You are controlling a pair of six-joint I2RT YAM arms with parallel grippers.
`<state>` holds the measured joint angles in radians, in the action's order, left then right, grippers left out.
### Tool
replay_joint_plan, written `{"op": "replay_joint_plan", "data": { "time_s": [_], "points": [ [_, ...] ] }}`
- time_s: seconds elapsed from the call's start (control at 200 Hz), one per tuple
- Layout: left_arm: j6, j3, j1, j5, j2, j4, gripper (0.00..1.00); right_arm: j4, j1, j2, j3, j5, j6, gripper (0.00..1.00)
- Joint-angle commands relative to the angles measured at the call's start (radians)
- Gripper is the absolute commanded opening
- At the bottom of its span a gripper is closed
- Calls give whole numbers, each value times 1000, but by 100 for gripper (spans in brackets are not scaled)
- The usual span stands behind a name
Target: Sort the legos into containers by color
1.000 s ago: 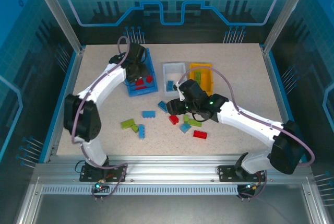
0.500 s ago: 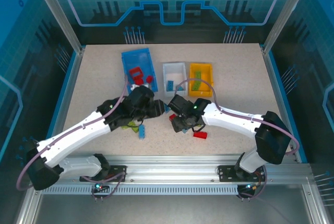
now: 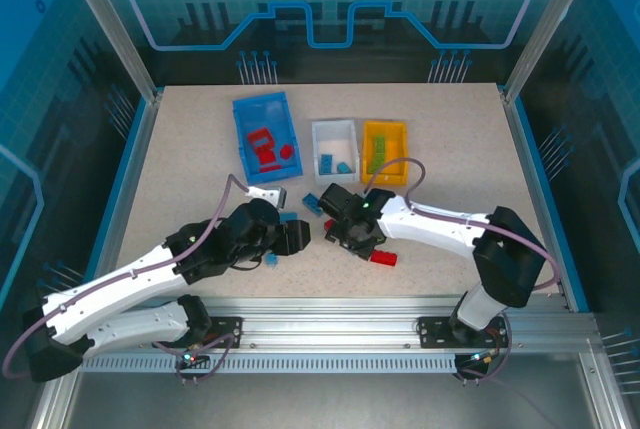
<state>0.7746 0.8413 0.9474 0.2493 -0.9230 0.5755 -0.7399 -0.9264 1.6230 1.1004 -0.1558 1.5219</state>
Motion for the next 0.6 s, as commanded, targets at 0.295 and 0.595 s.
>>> {"op": "replay_joint_plan", "data": {
  "time_s": [0.295,0.595],
  "points": [
    [-51,-10,5,-2,14,-32,63,14,63,51,-52,50,196,61],
    [-47,-26,5,-14,13,-54,63,36,87,72,-70,39,165,44]
  ]
}}
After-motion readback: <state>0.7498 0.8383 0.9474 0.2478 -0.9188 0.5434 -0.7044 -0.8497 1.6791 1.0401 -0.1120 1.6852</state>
